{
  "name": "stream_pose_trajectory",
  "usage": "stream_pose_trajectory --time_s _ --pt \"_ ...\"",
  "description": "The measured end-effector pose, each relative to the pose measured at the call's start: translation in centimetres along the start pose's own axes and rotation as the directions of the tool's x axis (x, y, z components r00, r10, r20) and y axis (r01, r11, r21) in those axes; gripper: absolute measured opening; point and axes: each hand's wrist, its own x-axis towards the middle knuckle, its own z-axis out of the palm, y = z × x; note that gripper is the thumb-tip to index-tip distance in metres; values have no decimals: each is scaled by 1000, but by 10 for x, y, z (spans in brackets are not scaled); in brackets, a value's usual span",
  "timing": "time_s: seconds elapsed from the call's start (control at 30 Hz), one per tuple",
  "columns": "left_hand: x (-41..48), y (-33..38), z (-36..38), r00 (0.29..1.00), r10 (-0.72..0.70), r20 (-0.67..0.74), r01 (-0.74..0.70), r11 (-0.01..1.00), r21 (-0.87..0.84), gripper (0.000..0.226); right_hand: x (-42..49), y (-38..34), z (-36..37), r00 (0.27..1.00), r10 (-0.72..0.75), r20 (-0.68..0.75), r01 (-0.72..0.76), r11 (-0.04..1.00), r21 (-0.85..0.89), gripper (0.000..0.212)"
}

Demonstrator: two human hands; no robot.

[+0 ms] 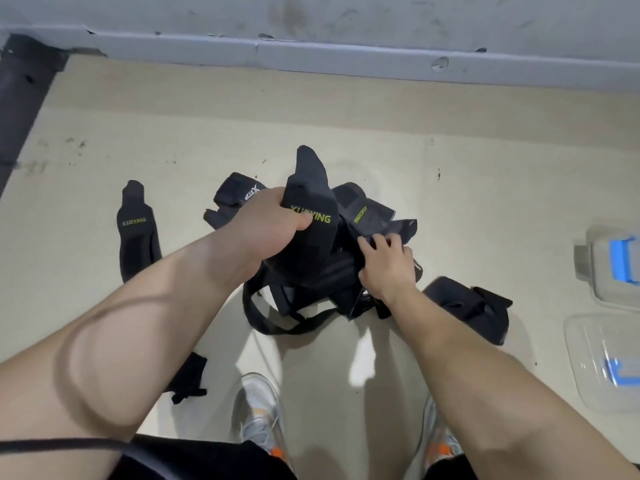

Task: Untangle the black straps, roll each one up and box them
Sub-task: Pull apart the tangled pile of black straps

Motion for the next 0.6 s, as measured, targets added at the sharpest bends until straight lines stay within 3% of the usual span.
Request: stream_pose_trajectory --time_s 0.13,0.23,0.3,0.37,0.5,0.6 --pt "-5 -1 -1 1000 4 6 -4 1000 -1 12 -14 -15 5 998 -52 18 53 997 -49 39" --pt "-8 -3 -2 1000 6 -3 -6 1000 18 11 3 -23 -14 998 27 -50 -21 992 122 28" --pt "-9 -4 -3 1000 3 -14 -3 1000 20 13 21 -23 -26 984 140 -107 -103 951 293 31" --pt "-9 -6 -4 1000 4 -19 -3 1000 25 16 40 -17 -36 970 235 -70 -189 900 393 42" --pt "-5 -9 -4 1000 1 -22 -1 1000 10 17 65 -2 -40 953 272 136 -299 921 252 58" --pt "-1 -11 -3 1000 11 -17 -11 1000 -3 14 64 -5 -25 967 246 67 -255 926 279 51"
